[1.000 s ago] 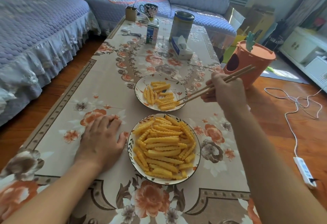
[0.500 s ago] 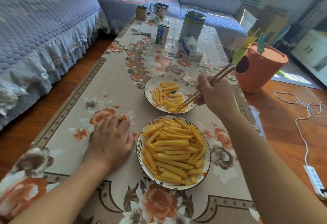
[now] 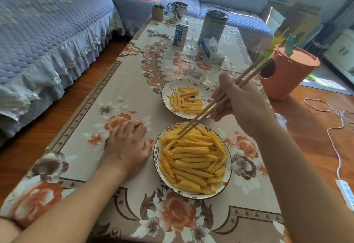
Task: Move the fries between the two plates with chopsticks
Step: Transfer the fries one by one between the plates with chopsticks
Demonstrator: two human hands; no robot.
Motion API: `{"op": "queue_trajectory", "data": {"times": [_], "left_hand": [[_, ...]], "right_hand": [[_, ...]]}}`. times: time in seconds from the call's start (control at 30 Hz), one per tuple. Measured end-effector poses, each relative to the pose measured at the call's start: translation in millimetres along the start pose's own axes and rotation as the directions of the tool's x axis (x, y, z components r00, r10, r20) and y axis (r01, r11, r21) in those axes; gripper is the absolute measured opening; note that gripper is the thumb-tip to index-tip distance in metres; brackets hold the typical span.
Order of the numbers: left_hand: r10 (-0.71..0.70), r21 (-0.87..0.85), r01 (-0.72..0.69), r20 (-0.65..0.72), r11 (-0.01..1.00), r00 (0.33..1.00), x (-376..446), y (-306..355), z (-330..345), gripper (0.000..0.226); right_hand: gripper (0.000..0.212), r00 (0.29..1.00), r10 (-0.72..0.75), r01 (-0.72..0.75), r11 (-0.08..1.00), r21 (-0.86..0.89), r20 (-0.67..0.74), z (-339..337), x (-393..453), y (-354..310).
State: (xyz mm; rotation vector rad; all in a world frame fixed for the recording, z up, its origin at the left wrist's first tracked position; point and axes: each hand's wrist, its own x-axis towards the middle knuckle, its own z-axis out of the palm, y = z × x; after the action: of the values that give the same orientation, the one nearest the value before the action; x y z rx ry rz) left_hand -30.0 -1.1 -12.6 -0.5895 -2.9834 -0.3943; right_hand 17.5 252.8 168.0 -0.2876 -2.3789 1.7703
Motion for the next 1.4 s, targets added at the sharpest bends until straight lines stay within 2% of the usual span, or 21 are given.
{"op": "queue_trajectory", "data": {"times": [0.13,0.33,0.43,0.53,0.63,0.8,1.1,1.4], "left_hand": [[-0.002,0.0,0.002,0.005,1.0,1.0,-0.3,0.1,-0.8,0.049],[-0.002,-0.012,0.002,-0.002,1.0,1.0,-0.3,0.4,-0.6,0.051],[0.0,-0.013,0.0,-0.006,1.0,1.0,-0.4,0.2,-0.5,0.053],[0.006,-0.008,-0.007,-0.01,1.0,1.0,-0.7,-0.3,0.3,0.053],[0.01,-0.016,-0.01,-0.016,1.0,1.0,-1.2,-0.2,0.3,0.05],[0.009,-0.018,-0.009,-0.014,1.0,1.0,-0.7,-0.5,0.8,0.046],[0.01,-0.022,-0.01,-0.024,1.0,1.0,-0.1,-1.9,2.7,0.044],[0.01,-0.024,-0.01,-0.021,1.0,1.0,0.7,-3.5,4.8,0.044]], "right_hand": [[0.048,0.991,-0.11,0.118,0.987,-0.109,0.076,19.3,-6.5,-5.4],[0.043,0.986,-0.08,0.114,0.963,-0.243,0.147,25.5,-1.4,-3.5],[0.04,0.985,-0.159,0.169,0.959,-0.228,0.058,13.3,5.1,-6.9],[0.038,0.961,-0.238,0.204,0.953,-0.223,-0.141,1.2,20.7,1.2],[0.035,0.945,-0.188,0.133,0.969,-0.21,-0.267,-4.7,37.3,21.7],[0.032,0.96,-0.12,0.079,0.983,-0.167,-0.252,7.1,49.5,44.7],[0.035,0.935,-0.063,0.023,0.993,-0.116,-0.35,41.2,67.9,49.6],[0.037,0.914,-0.161,0.076,0.969,-0.235,-0.372,55.8,68.0,58.2]]}}
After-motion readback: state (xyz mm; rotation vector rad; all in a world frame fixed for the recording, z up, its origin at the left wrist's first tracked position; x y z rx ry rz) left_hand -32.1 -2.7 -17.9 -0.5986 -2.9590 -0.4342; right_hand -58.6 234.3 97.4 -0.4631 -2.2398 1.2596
